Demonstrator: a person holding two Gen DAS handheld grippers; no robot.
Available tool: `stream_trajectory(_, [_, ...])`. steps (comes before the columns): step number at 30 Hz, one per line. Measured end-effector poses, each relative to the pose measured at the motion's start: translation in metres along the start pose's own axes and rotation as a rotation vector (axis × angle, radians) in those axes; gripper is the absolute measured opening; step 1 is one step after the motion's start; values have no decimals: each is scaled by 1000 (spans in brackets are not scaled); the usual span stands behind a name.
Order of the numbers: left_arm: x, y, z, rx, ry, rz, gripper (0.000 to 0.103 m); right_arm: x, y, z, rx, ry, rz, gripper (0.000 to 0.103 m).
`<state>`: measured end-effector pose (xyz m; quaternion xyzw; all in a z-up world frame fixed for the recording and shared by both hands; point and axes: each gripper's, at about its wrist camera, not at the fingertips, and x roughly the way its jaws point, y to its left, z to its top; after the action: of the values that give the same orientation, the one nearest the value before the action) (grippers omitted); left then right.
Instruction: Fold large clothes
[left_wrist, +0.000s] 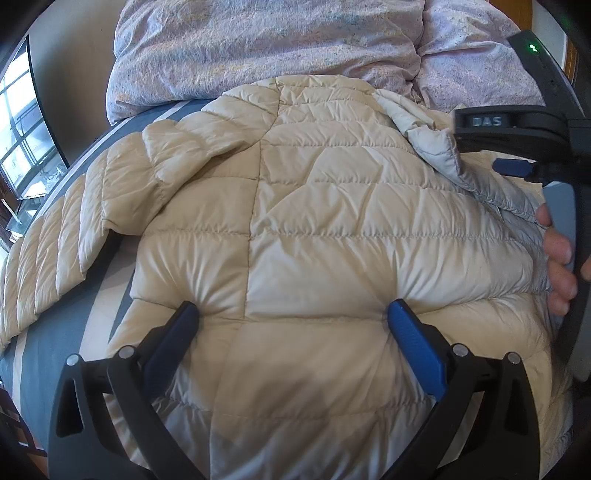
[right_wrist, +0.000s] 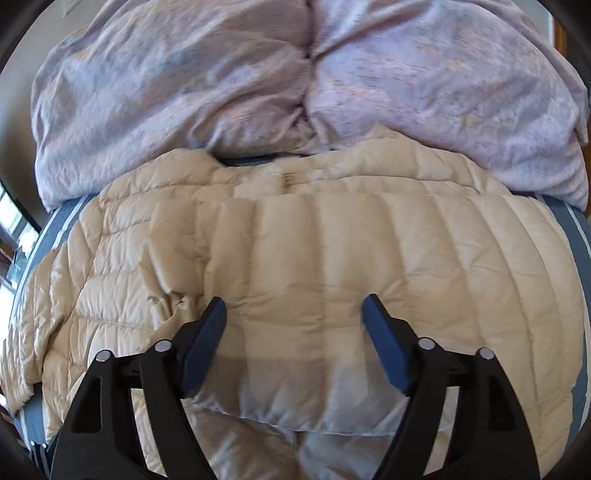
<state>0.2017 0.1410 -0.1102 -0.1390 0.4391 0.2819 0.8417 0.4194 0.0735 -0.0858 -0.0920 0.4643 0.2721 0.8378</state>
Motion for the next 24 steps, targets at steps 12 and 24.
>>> stream_trajectory(12, [-4,6,-1,-34,-12,-38,101,25,19,-15,-64,2,-80,97])
stream_trajectory(24, [-52,130,4,-213,-24,117,101,28,12,-12,-53,16,-47,101])
